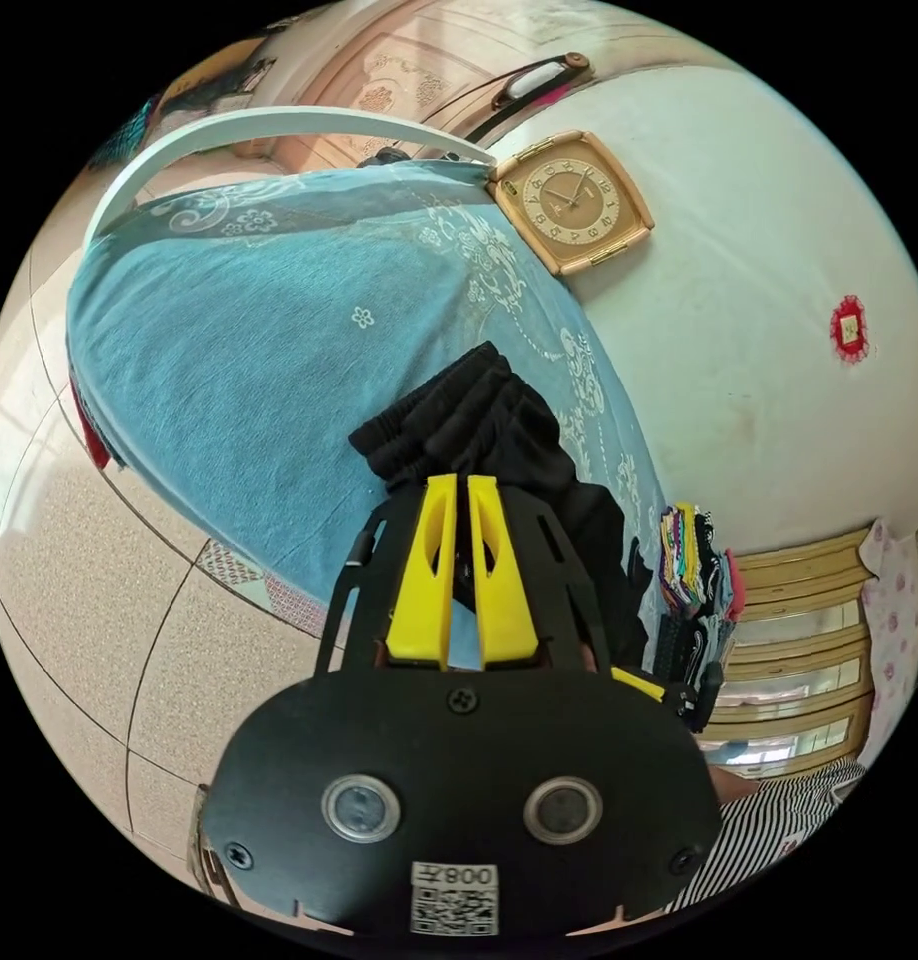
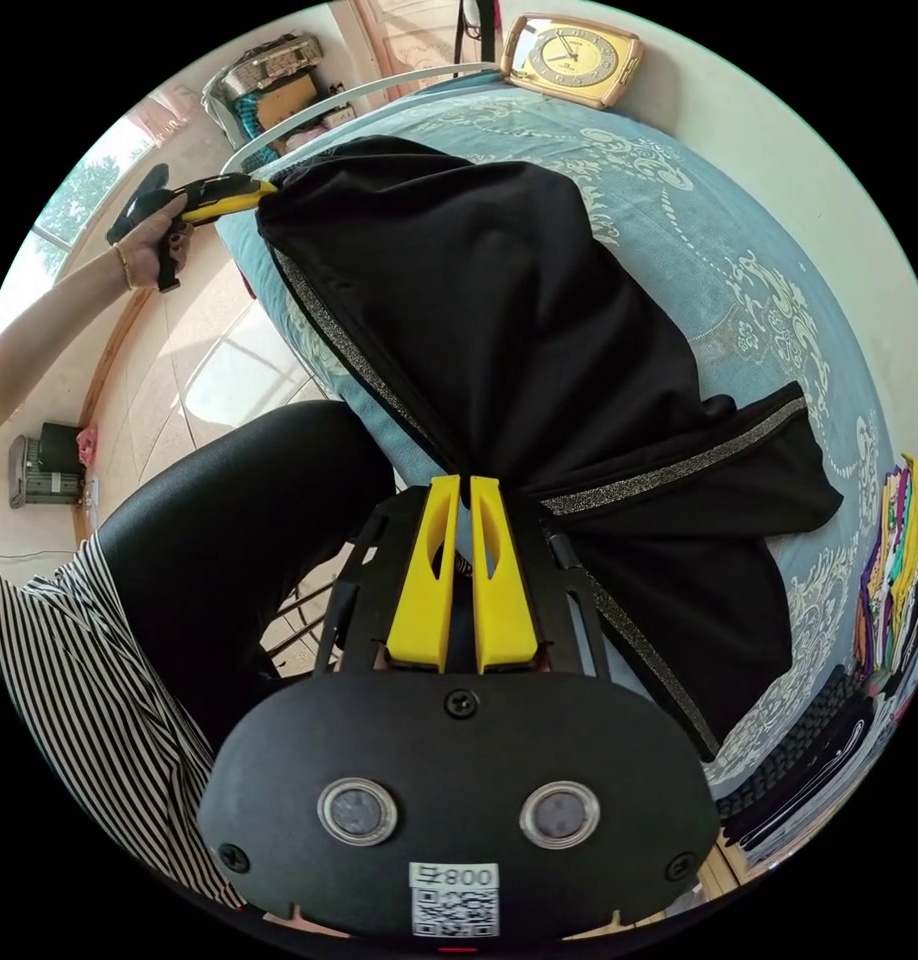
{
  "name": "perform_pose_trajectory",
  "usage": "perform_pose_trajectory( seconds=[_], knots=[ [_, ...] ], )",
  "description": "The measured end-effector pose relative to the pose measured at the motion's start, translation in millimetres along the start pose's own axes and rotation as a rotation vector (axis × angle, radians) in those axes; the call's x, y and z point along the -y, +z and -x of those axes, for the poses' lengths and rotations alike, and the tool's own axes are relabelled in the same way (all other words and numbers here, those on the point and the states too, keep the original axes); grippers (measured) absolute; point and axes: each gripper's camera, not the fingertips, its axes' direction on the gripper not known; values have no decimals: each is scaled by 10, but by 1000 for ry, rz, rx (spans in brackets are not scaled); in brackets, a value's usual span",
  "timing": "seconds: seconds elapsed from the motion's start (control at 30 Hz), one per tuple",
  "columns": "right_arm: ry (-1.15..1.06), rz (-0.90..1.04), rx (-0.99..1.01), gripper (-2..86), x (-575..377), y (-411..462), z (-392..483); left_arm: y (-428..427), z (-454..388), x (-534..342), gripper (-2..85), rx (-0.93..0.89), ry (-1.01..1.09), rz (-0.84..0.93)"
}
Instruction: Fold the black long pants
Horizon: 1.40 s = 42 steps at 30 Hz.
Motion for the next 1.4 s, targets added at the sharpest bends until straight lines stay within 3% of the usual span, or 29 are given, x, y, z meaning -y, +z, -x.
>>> perform_pose_trajectory(
  seconds=[0.13,0.23,0.37,0.73,0.8,0.97,1.1,1.4],
  knots=[
    [-8,13,-9,20,41,-179,15,-168,145,44,24,-35,11,-59],
    [-12,9,-16,20,60,-290,35,-66,333,71,22,42,-19,-2],
    [0,11,-4,21,93,-451,34,68,607,66,23,-53,-123,-28],
    [42,-35,39,22,165,-986,57,269,677,-227,5,-85,-105,-151],
    [41,-42,43,22,179,-1080,71,494,489,-268,4,-132,-10,-88],
    [45,-56,60,23,228,-1351,104,1618,-348,-404,2,-145,372,306],
    [63,-63,88,25,270,-1618,124,2216,-532,-548,1,-25,493,463],
    [207,-191,273,9,207,-2403,-4,2847,-437,-738,0,23,549,475]
  ],
)
